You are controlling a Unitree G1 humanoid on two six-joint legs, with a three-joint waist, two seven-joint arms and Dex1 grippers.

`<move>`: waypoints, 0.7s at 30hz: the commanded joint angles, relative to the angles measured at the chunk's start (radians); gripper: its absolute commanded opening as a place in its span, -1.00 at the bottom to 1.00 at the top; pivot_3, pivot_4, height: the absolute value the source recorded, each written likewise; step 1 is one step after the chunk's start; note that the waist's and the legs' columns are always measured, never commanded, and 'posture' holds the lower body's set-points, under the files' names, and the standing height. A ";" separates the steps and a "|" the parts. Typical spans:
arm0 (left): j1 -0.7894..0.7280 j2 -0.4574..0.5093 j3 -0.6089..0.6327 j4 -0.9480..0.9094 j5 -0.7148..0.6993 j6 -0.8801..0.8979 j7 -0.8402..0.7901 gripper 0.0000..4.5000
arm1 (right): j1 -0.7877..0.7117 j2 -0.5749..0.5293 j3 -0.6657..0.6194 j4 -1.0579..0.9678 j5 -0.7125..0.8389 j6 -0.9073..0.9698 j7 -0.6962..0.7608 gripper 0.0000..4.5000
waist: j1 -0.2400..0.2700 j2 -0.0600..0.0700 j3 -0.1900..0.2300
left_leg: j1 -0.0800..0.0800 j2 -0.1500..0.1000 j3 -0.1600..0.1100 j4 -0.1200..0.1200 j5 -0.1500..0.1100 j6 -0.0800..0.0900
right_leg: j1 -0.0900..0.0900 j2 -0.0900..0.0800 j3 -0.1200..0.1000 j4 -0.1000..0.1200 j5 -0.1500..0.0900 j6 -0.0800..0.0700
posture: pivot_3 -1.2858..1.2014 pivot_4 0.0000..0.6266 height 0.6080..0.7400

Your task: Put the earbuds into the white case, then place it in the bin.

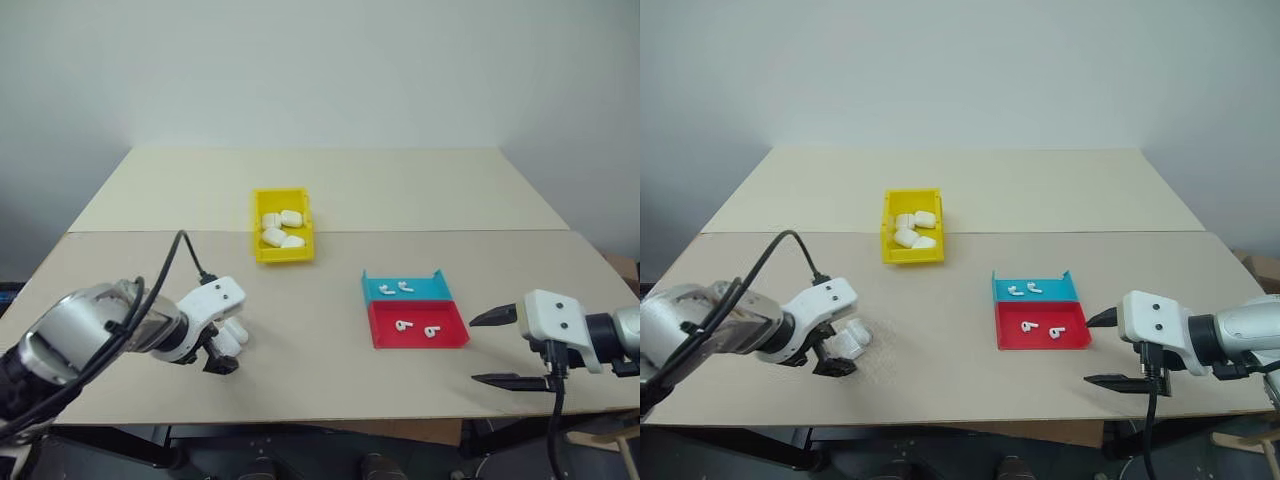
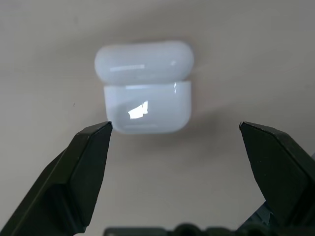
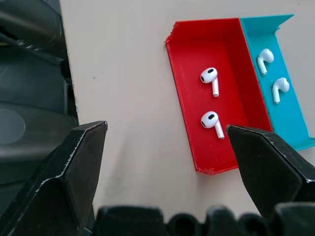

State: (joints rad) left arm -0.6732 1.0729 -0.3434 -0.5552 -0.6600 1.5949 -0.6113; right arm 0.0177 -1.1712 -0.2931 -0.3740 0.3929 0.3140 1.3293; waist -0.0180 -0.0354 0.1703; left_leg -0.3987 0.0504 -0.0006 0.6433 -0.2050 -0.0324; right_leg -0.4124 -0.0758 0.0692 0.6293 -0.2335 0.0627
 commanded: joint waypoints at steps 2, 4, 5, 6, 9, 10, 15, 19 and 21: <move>-0.047 -0.022 -0.057 0.017 0.013 0.019 -0.005 1.00 | -0.019 -0.033 -0.043 0.012 0.020 -0.003 0.030 0.99 | 0.000 0.000 0.000 | 0.000 0.000 0.000 0.000 0.000 0.000 | 0.000 0.000 0.000 0.000 0.000 0.000 | 0.03 -0.52 1.00; -0.061 -0.027 -0.096 0.029 0.034 0.015 0.004 1.00 | -0.020 -0.035 -0.040 0.016 0.019 -0.007 0.036 0.99 | 0.001 0.000 0.000 | 0.000 0.000 0.000 0.000 0.000 0.000 | 0.000 0.000 0.000 0.000 0.000 0.000 | 0.03 -0.52 1.00; -0.065 -0.028 -0.107 0.034 0.041 0.013 0.007 1.00 | -0.019 -0.035 -0.040 0.016 0.019 -0.008 0.037 0.99 | 0.002 0.000 0.000 | 0.000 0.000 0.000 0.000 0.000 0.000 | 0.001 0.000 0.000 0.000 0.000 0.000 | 0.03 -0.52 1.00; -0.074 -0.030 -0.113 0.041 0.047 0.009 0.005 1.00 | -0.018 -0.035 -0.040 0.013 0.022 -0.006 0.038 0.99 | 0.002 0.000 0.000 | 0.000 0.000 0.000 0.000 0.000 0.000 | 0.001 0.000 0.000 0.000 0.000 0.000 | 0.03 -0.52 1.00; -0.095 -0.029 -0.119 0.062 0.058 0.005 -0.003 1.00 | -0.013 -0.033 -0.042 0.005 0.024 -0.001 0.035 0.99 | 0.001 0.000 0.000 | 0.001 0.000 0.000 0.001 0.000 0.000 | 0.001 0.000 0.000 0.000 0.000 0.000 | 0.03 -0.52 1.00; -0.096 -0.025 -0.122 0.072 0.064 0.000 -0.005 1.00 | -0.010 -0.032 -0.043 0.003 0.024 0.000 0.033 0.99 | 0.001 0.000 0.000 | 0.001 0.000 0.000 0.001 0.000 0.000 | 0.001 0.000 0.000 0.000 0.000 0.000 | 0.03 -0.52 1.00; -0.084 -0.028 -0.118 0.114 0.063 -0.025 -0.044 1.00 | 0.013 -0.021 -0.052 -0.013 0.025 0.007 0.017 0.99 | 0.002 0.000 0.000 | 0.000 0.000 -0.001 0.001 0.000 0.000 | 0.000 0.000 0.000 0.000 0.000 0.001 | 0.03 -0.52 1.00; -0.091 -0.033 -0.159 0.147 0.090 -0.054 -0.057 1.00 | 0.028 -0.016 -0.054 -0.017 0.015 0.006 -0.001 0.99 | 0.003 0.000 0.000 | 0.000 -0.001 -0.001 0.001 0.000 0.000 | 0.000 0.000 0.000 0.000 0.001 0.001 | 0.03 -0.52 1.00; -0.098 -0.031 -0.166 0.157 0.094 -0.076 -0.075 1.00 | 0.036 -0.016 -0.057 -0.020 0.017 0.007 -0.006 0.99 | 0.003 0.000 0.000 | 0.000 -0.001 -0.001 0.001 0.000 0.000 | 0.000 0.000 0.000 0.000 0.001 0.001 | 0.03 -0.52 1.00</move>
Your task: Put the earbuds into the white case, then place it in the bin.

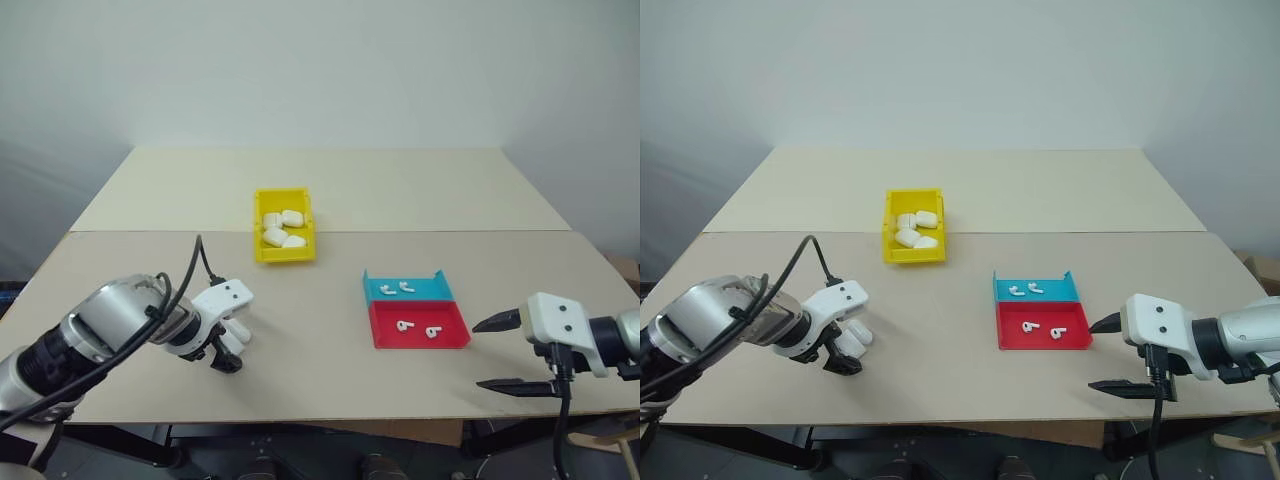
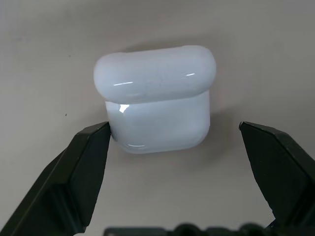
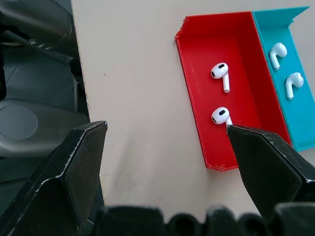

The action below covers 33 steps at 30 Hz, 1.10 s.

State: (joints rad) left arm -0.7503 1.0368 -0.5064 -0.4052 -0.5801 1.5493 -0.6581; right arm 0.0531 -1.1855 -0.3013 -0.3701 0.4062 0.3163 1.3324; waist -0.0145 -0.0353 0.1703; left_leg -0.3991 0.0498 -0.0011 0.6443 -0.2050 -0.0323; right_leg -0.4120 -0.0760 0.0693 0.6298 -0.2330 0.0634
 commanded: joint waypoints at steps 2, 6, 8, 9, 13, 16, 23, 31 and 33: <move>-0.026 0.005 -0.009 0.013 0.018 -0.047 -0.046 1.00 | 0.009 0.000 -0.051 -0.027 0.004 0.003 -0.013 0.99 | 0.000 0.000 0.000 | 0.000 0.000 0.000 0.000 0.000 0.000 | 0.000 0.000 0.000 0.000 0.000 0.000 | 0.03 -0.52 1.00; -0.039 -0.006 -0.039 0.033 0.045 -0.065 -0.059 1.00 | 0.025 0.003 -0.055 -0.038 -0.002 0.006 -0.030 0.99 | 0.001 0.000 0.000 | 0.000 0.000 0.000 0.001 0.000 0.000 | 0.001 0.000 0.000 0.000 0.000 0.000 | 0.03 -0.52 1.00; -0.046 -0.013 -0.043 0.041 0.052 -0.063 -0.065 1.00 | 0.032 0.001 -0.061 -0.041 -0.001 0.006 -0.035 0.99 | 0.004 0.000 0.000 | 0.000 0.000 0.000 0.001 0.000 0.000 | 0.001 0.000 0.000 0.000 0.000 0.000 | 0.03 -0.52 1.00; -0.050 -0.011 -0.050 0.040 0.057 -0.062 -0.068 1.00 | 0.035 0.001 -0.063 -0.043 -0.001 0.006 -0.037 0.99 | 0.004 0.000 0.000 | 0.000 0.000 0.000 0.001 0.000 0.000 | 0.001 0.000 0.000 0.000 0.000 0.000 | 0.03 -0.52 1.00; -0.052 -0.007 -0.064 0.036 0.066 -0.058 -0.081 0.92 | 0.041 0.001 -0.066 -0.043 -0.003 0.003 -0.042 1.00 | 0.003 0.000 0.000 | 0.001 0.000 0.000 0.001 0.000 0.000 | 0.002 0.000 0.000 0.000 0.000 0.000 | 0.03 -0.52 1.00; -0.050 -0.001 -0.064 0.025 0.073 -0.060 -0.089 0.62 | 0.044 0.002 -0.066 -0.044 -0.005 0.001 -0.045 1.00 | 0.002 0.000 0.000 | 0.002 0.000 0.000 0.001 0.000 0.000 | 0.003 0.000 0.000 0.000 0.000 0.000 | 0.03 -0.52 1.00; -0.052 -0.004 -0.063 0.022 0.096 -0.067 -0.087 0.32 | 0.034 0.002 -0.053 -0.040 -0.012 -0.009 -0.054 1.00 | 0.002 0.000 0.000 | 0.001 0.000 0.000 0.001 0.000 0.000 | 0.002 0.000 0.000 0.000 0.000 0.000 | 0.03 -0.52 1.00; -0.044 -0.003 -0.053 0.009 0.118 -0.085 -0.074 0.23 | 0.027 0.003 -0.050 -0.038 -0.018 -0.013 -0.061 1.00 | 0.002 0.000 0.000 | 0.001 0.000 0.000 0.001 0.000 0.000 | 0.002 0.000 0.000 0.000 0.000 0.000 | 0.03 -0.52 1.00; -0.046 0.012 -0.022 -0.016 0.101 -0.086 -0.093 0.23 | 0.029 0.003 -0.056 -0.039 -0.019 -0.014 -0.061 1.00 | 0.002 0.000 0.000 | 0.001 0.000 0.000 0.001 0.000 0.000 | 0.002 0.000 0.000 0.000 0.000 0.000 | 0.03 -0.52 1.00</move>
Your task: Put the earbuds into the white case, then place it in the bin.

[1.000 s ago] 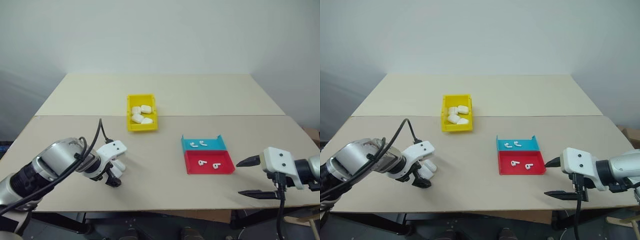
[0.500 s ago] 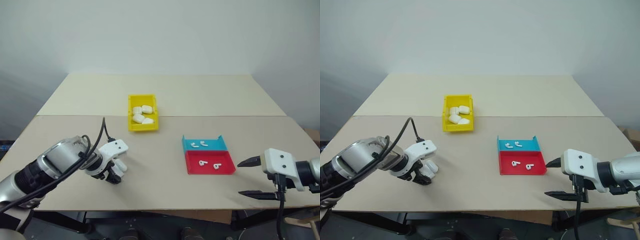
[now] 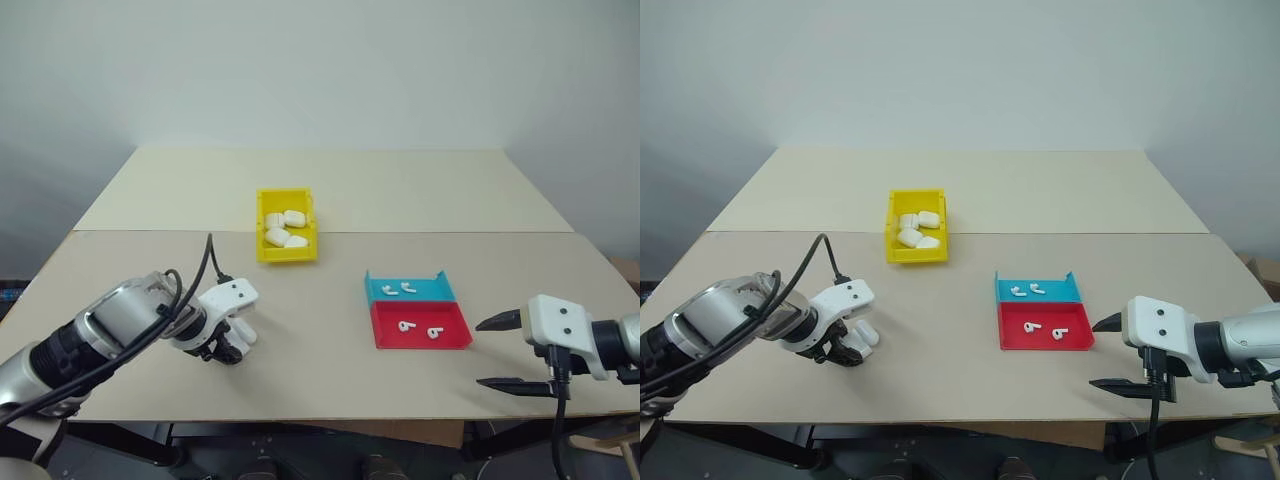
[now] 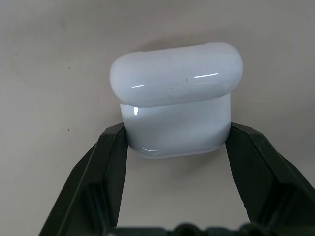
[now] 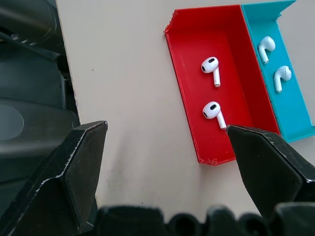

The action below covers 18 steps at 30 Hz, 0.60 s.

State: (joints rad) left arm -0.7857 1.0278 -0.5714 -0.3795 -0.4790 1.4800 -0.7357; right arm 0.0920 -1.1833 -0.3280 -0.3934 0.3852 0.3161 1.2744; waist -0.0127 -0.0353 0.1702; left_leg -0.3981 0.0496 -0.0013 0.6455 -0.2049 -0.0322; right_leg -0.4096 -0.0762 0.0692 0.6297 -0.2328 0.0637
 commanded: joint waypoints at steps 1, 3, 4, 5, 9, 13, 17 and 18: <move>-0.007 0.027 0.082 -0.059 -0.016 -0.015 -0.025 0.23 | -0.009 0.002 -0.034 -0.015 0.001 -0.014 -0.002 1.00 | 0.000 0.000 0.000 | 0.000 0.000 0.000 0.000 0.000 0.000 | 0.000 0.000 0.000 0.000 0.000 0.000 | 0.03 -0.52 1.00; 0.022 0.021 0.216 -0.094 -0.060 -0.024 -0.040 0.23 | -0.015 0.000 -0.043 -0.012 0.001 -0.016 -0.001 1.00 | -0.002 0.000 0.000 | 0.000 0.000 0.000 0.000 0.000 0.000 | -0.001 0.000 0.000 0.000 0.000 0.000 | 0.03 -0.52 1.00; 0.054 0.009 0.321 -0.117 -0.090 -0.043 -0.049 0.23 | -0.024 -0.004 -0.048 -0.012 0.004 -0.012 -0.002 1.00 | -0.005 0.000 0.000 | -0.001 0.000 0.000 0.000 0.000 0.000 | -0.001 0.000 0.000 0.000 0.000 0.000 | 0.03 -0.52 1.00; 0.078 -0.002 0.394 -0.136 -0.111 -0.056 -0.053 0.23 | -0.031 -0.006 -0.052 -0.011 0.006 -0.011 -0.001 1.00 | -0.007 0.000 0.000 | -0.001 0.000 0.000 0.000 0.000 0.000 | -0.001 0.000 0.000 0.000 0.000 0.000 | 0.03 -0.52 1.00; 0.254 -0.211 0.717 -0.211 -0.124 -0.260 0.053 0.23 | -0.098 -0.027 -0.052 -0.003 0.032 0.004 0.014 1.00 | -0.005 0.003 -0.002 | 0.000 0.000 0.000 0.000 0.000 0.000 | 0.000 0.000 0.000 0.001 0.000 0.000 | 0.03 -0.52 1.00; 0.458 -0.406 0.845 -0.235 -0.189 -0.609 -0.084 0.23 | -0.193 -0.089 0.033 0.024 0.037 0.021 0.075 1.00 | -0.009 0.002 -0.001 | 0.005 0.000 0.001 0.000 0.000 0.000 | 0.005 0.000 0.000 0.000 0.001 -0.001 | 0.03 -0.52 1.00; 0.608 -0.554 0.810 -0.185 -0.155 -0.921 -0.167 0.23 | -0.373 -0.099 0.222 0.055 -0.044 0.005 0.088 1.00 | -0.008 0.003 -0.002 | 0.007 0.000 0.001 0.000 0.000 0.000 | 0.006 0.000 0.001 0.000 -0.002 -0.007 | 0.03 -0.52 1.00; 0.633 -0.588 0.793 -0.164 -0.152 -0.975 -0.183 0.23 | -0.423 -0.094 0.277 0.063 -0.075 -0.010 0.103 1.00 | -0.007 0.003 -0.002 | 0.008 0.000 0.002 0.000 0.000 0.000 | 0.007 -0.001 0.001 -0.001 -0.002 -0.008 | 0.03 -0.52 1.00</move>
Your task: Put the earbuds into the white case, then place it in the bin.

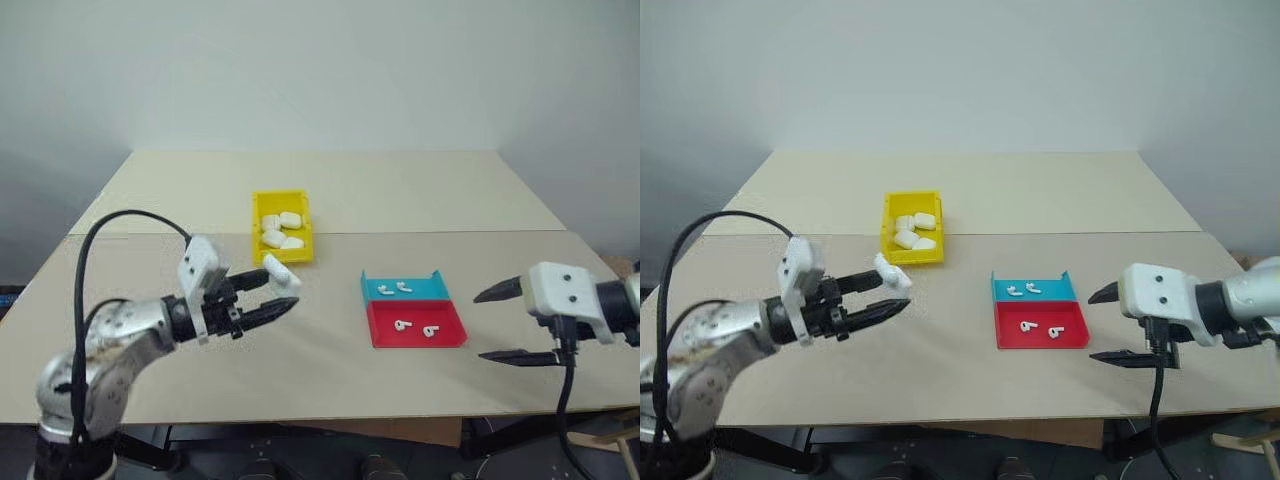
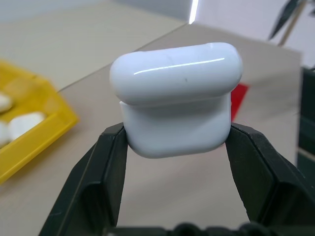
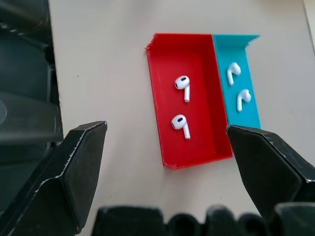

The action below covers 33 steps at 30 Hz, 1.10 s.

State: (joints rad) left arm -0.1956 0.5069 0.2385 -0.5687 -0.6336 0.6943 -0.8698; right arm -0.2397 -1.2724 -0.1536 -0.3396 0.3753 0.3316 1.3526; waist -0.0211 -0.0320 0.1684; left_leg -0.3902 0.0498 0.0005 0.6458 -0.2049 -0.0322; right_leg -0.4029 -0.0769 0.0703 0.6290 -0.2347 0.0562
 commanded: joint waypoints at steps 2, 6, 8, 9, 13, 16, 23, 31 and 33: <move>0.064 -0.108 -0.059 0.071 0.013 -0.272 -0.093 0.23 | -0.180 0.011 0.198 0.023 -0.114 -0.043 0.064 1.00 | 0.004 0.000 0.000 | 0.000 0.000 0.000 0.000 0.000 0.000 | 0.000 0.000 0.000 0.000 0.000 0.000 | 0.03 -0.52 1.00; 0.076 -0.144 -0.140 0.169 0.058 -0.418 -0.166 0.23 | -0.337 0.073 0.364 0.077 -0.228 -0.071 0.124 1.00 | 0.006 0.000 0.000 | -0.001 0.000 0.000 0.000 0.000 0.000 | -0.001 0.000 0.000 0.000 0.001 0.003 | 0.03 -0.52 1.00; 0.082 -0.133 -0.177 0.196 0.082 -0.452 -0.188 0.23 | -0.395 0.105 0.439 0.119 -0.306 -0.098 0.142 0.83 | 0.005 0.000 0.000 | -0.001 0.000 0.000 0.000 0.000 0.000 | -0.001 0.000 0.000 -0.001 0.003 0.005 | 0.03 -0.52 1.00; 0.087 -0.128 -0.189 0.204 0.086 -0.471 -0.202 0.23 | -0.413 0.120 0.468 0.141 -0.346 -0.119 0.142 0.83 | 0.004 0.000 0.000 | -0.002 0.000 0.000 0.000 0.000 0.000 | -0.002 0.000 0.000 -0.001 0.003 0.005 | 0.03 -0.52 1.00; 0.098 -0.137 -0.202 0.237 0.064 -0.562 -0.264 0.23 | -0.467 0.176 0.535 0.211 -0.439 -0.189 0.148 0.50 | 0.004 0.000 0.000 | -0.003 0.000 0.000 0.000 0.000 0.000 | -0.003 0.000 0.000 0.000 0.004 0.006 | 0.03 -0.52 1.00; 0.098 -0.159 -0.208 0.301 0.064 -0.702 -0.354 0.23 | -0.507 0.206 0.568 0.251 -0.478 -0.216 0.177 0.50 | 0.003 0.001 0.000 | -0.003 0.000 0.000 0.000 0.000 0.000 | -0.003 0.000 0.000 0.000 0.004 0.006 | 0.03 -0.52 1.00; 0.111 -0.187 -0.235 0.397 0.083 -0.892 -0.454 0.23 | -0.590 0.281 0.632 0.341 -0.574 -0.251 0.204 0.42 | 0.003 0.001 0.000 | -0.002 0.000 0.000 0.000 0.000 0.000 | -0.003 0.001 0.000 0.001 0.004 0.006 | 0.03 -0.52 1.00; 0.118 -0.159 -0.261 0.405 0.090 -0.927 -0.459 0.23 | -0.618 0.344 0.680 0.422 -0.634 -0.304 0.224 0.13 | 0.003 0.001 0.000 | -0.002 0.000 0.000 0.000 0.000 0.000 | -0.003 0.001 0.000 0.001 0.004 0.006 | 0.03 -0.52 1.00; 0.123 -0.144 -0.265 0.391 0.087 -0.917 -0.456 0.23 | -0.620 0.356 0.685 0.439 -0.644 -0.311 0.213 0.00 | 0.003 0.001 0.000 | -0.002 0.000 0.000 0.000 0.000 0.000 | -0.003 0.001 0.000 0.001 0.004 0.006 | 0.03 -0.52 1.00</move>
State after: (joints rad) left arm -0.0756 0.3514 -0.0217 -0.1570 -0.5384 -0.2141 -1.3254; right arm -0.8413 -0.9162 0.5423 0.0967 -0.2571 0.0426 1.5420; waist -0.0184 -0.0311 0.1680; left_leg -0.3920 0.0503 0.0005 0.6456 -0.2049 -0.0321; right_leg -0.4057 -0.0763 0.0701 0.6297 -0.2309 0.0621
